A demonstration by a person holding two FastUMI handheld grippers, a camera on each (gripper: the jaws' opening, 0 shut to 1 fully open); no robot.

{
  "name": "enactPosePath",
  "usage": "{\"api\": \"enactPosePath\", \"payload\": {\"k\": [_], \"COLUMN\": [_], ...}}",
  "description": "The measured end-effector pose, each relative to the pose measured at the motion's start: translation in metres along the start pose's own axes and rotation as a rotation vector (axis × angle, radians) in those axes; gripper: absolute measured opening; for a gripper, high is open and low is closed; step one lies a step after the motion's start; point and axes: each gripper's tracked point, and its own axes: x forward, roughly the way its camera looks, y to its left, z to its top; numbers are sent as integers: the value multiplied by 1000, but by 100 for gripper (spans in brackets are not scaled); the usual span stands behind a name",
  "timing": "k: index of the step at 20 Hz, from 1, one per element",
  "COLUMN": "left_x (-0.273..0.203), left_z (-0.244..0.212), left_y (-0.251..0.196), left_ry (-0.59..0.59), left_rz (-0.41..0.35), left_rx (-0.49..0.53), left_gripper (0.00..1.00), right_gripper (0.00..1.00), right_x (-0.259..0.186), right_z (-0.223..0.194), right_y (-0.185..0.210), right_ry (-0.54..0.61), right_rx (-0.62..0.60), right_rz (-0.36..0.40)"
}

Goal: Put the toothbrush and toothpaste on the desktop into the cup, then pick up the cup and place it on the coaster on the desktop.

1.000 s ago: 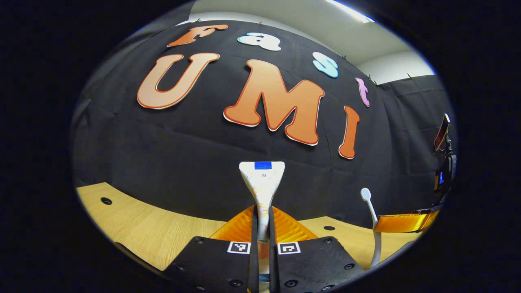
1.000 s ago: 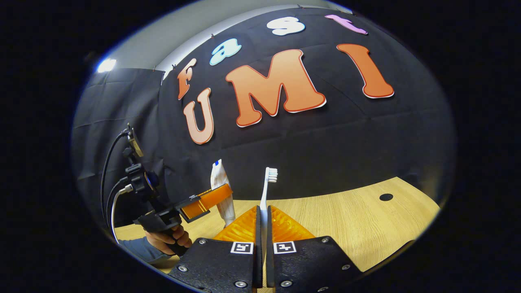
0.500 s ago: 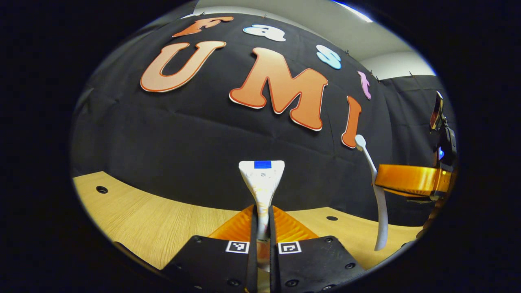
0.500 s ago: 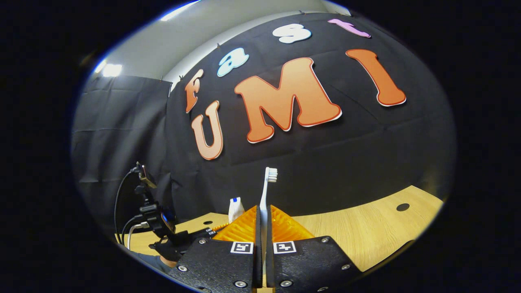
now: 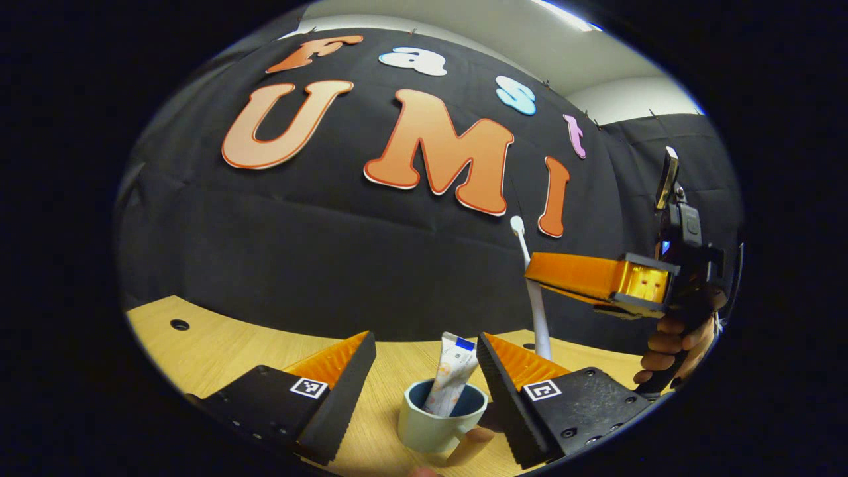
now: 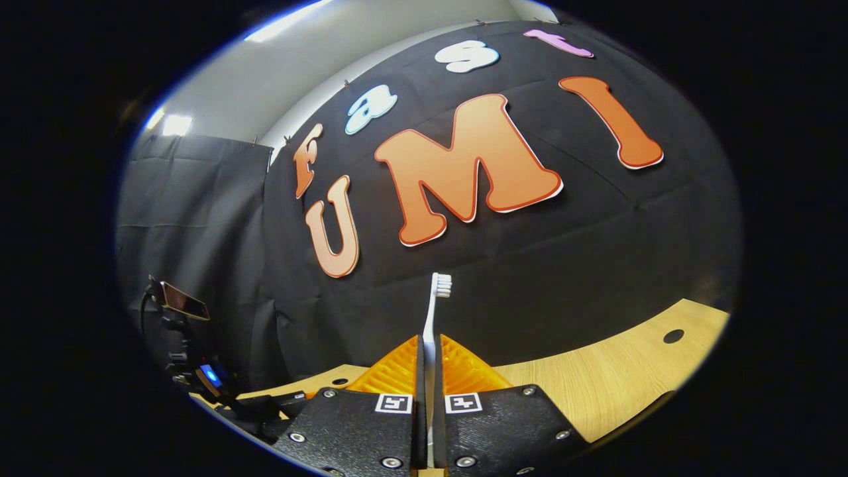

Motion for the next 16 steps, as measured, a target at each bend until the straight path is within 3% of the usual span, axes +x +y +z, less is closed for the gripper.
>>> {"api": "enactPosePath", "payload": {"k": [7, 16], "left_x": [-45, -70], "left_z": [35, 22], "left_y": [16, 43], "left_ry": [-65, -44], "left_rz": [54, 127], "left_rx": [31, 48], "left_gripper": [95, 95], "right_gripper": [4, 7], "right_x": [21, 43], "right_z": [-21, -61], "right_y": [3, -6], "right_ry": [-40, -52], "right_rx": [32, -14], "right_rz": [-8, -47]}}
